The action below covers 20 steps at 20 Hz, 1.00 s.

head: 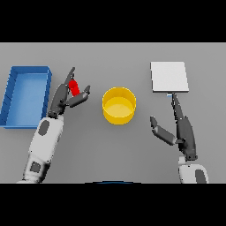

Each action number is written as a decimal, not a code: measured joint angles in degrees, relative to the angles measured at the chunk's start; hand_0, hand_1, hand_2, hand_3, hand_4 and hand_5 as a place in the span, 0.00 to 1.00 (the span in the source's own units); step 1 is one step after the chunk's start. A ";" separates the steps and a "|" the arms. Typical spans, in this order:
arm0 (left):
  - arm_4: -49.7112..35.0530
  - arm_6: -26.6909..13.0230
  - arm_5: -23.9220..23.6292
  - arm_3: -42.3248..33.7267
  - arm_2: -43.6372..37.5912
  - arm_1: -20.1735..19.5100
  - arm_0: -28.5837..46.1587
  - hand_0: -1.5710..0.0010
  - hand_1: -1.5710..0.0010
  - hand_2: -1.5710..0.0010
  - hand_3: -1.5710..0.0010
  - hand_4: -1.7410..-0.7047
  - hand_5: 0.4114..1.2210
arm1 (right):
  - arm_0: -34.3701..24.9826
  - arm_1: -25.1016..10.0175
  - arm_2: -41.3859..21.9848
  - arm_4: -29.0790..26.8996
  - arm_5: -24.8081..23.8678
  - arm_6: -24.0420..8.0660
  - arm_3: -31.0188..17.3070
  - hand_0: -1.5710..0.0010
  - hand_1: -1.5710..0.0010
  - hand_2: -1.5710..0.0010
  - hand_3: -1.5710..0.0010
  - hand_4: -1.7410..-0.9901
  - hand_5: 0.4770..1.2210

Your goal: Pick up the red beaker and tilt it to pour out 1 green nut into yellow bowl. Pick up the yellow bowl and place it on the metallic measuring scale.

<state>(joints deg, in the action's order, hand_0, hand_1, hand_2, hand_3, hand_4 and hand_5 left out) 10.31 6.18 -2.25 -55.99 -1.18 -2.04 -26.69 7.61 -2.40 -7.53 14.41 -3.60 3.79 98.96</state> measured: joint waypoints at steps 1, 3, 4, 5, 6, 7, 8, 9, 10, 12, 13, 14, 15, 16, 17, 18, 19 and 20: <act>-0.20 0.80 0.13 0.97 -0.25 0.14 -0.35 1.00 1.00 1.00 1.00 0.40 0.35 | 0.39 -0.26 -0.05 0.32 -0.08 0.69 0.25 1.00 1.00 1.00 1.00 0.64 0.22; -0.43 2.20 0.11 2.60 -0.75 0.30 -1.56 1.00 1.00 1.00 1.00 0.38 0.36 | -0.08 -0.81 0.50 -0.05 0.07 0.21 0.26 1.00 1.00 1.00 1.00 0.64 0.22; -0.95 2.22 -0.18 3.04 -1.31 0.63 -2.29 1.00 0.98 0.96 0.98 0.35 0.39 | 0.00 -0.61 0.20 0.34 -0.07 0.23 0.18 1.00 1.00 1.00 1.00 0.64 0.22; -1.74 3.07 -0.25 3.69 -2.27 0.47 -2.51 0.92 0.91 0.88 0.92 0.32 0.42 | 0.77 -0.42 -0.06 0.51 -0.08 1.06 0.06 1.00 1.00 1.00 1.00 0.64 0.22; -2.15 3.46 -0.79 4.79 -2.95 0.88 -2.98 0.82 0.79 0.77 0.81 0.28 0.46 | 0.22 -0.33 0.24 0.10 -0.10 0.55 -0.24 1.00 1.00 1.00 1.00 0.64 0.22; -2.80 2.98 -1.17 5.96 -3.91 1.03 -4.11 0.72 0.69 0.67 0.65 0.28 0.57 | -0.01 -0.35 0.22 0.41 -0.34 0.79 -0.30 1.00 1.00 1.00 1.00 0.64 0.23; -2.75 2.45 -2.12 7.14 -4.27 1.55 -4.59 0.58 0.55 0.53 0.54 0.23 0.65 | 0.58 -0.42 0.15 0.49 -0.34 1.46 -0.04 1.00 1.00 1.00 1.00 0.65 0.23; -1.83 2.62 -3.00 7.28 -3.75 1.72 -5.08 0.46 0.44 0.43 0.47 0.19 0.72 | 0.68 -0.23 -0.09 0.76 -0.36 1.06 -0.30 1.00 1.00 1.00 1.00 0.65 0.23; -1.23 2.71 -3.08 7.16 -3.57 1.54 -5.05 0.37 0.35 0.34 0.41 0.16 0.78 | 0.75 -0.10 0.13 0.25 -0.30 1.17 -0.34 1.00 1.00 1.00 1.00 0.65 0.23; -0.67 4.51 -2.48 7.54 -2.55 1.54 -5.17 0.24 0.23 0.22 0.30 0.16 0.86 | 0.82 -0.39 0.45 0.14 -0.36 1.11 -0.23 1.00 1.00 1.00 1.00 0.65 0.22; -0.09 5.49 -2.59 7.84 -1.88 1.66 -5.22 0.19 0.18 0.17 0.24 0.19 0.89 | 1.09 -0.08 -0.08 0.84 -0.64 1.26 0.05 1.00 1.00 1.00 1.00 0.65 0.22; 0.11 5.33 -2.42 7.71 -1.74 1.71 -5.14 0.15 0.15 0.14 0.19 0.21 0.91 | 0.84 -0.22 0.30 0.38 -0.53 1.39 -0.34 1.00 1.00 1.00 1.00 0.64 0.23; -0.21 4.81 -2.09 7.79 -2.06 1.93 -5.23 0.12 0.12 0.11 0.16 0.23 0.93 | 0.57 0.20 0.14 0.38 -0.72 1.19 -0.20 1.00 1.00 1.00 1.00 0.64 0.23; 0.06 3.86 -2.53 7.30 -2.08 2.13 -5.08 0.10 0.09 0.09 0.12 0.18 0.92 | 0.21 0.33 0.21 0.52 -1.03 0.97 -0.22 1.00 1.00 1.00 1.00 0.64 0.22; 0.10 4.25 -3.47 7.14 -1.89 2.46 -4.90 0.08 0.07 0.07 0.10 0.15 0.91 | 1.09 0.19 0.10 0.32 -0.63 1.70 -0.14 1.00 1.00 1.00 1.00 0.65 0.22; -0.54 4.53 -3.84 6.82 -2.10 2.44 -4.59 0.06 0.06 0.06 0.08 0.12 0.90 | 1.27 0.04 0.12 0.11 -0.38 1.63 0.12 1.00 1.00 1.00 1.00 0.64 0.22; -1.47 4.57 -3.73 5.50 -2.19 2.42 -4.05 0.05 0.05 0.05 0.06 0.09 0.89 | 1.54 0.21 -0.18 0.04 -0.20 1.90 0.71 1.00 1.00 1.00 1.00 0.64 0.23; -2.31 4.44 -4.19 4.44 -2.56 2.41 -4.29 0.04 0.04 0.04 0.05 0.07 0.88 | 1.84 -0.52 0.41 -0.15 -0.23 2.34 1.07 1.00 1.00 1.00 1.00 0.64 0.23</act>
<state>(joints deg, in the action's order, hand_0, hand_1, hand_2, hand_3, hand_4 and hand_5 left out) 8.00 10.62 -6.45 -51.55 -3.74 0.37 -30.97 9.45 -2.91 -7.12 14.26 -3.83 6.13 100.03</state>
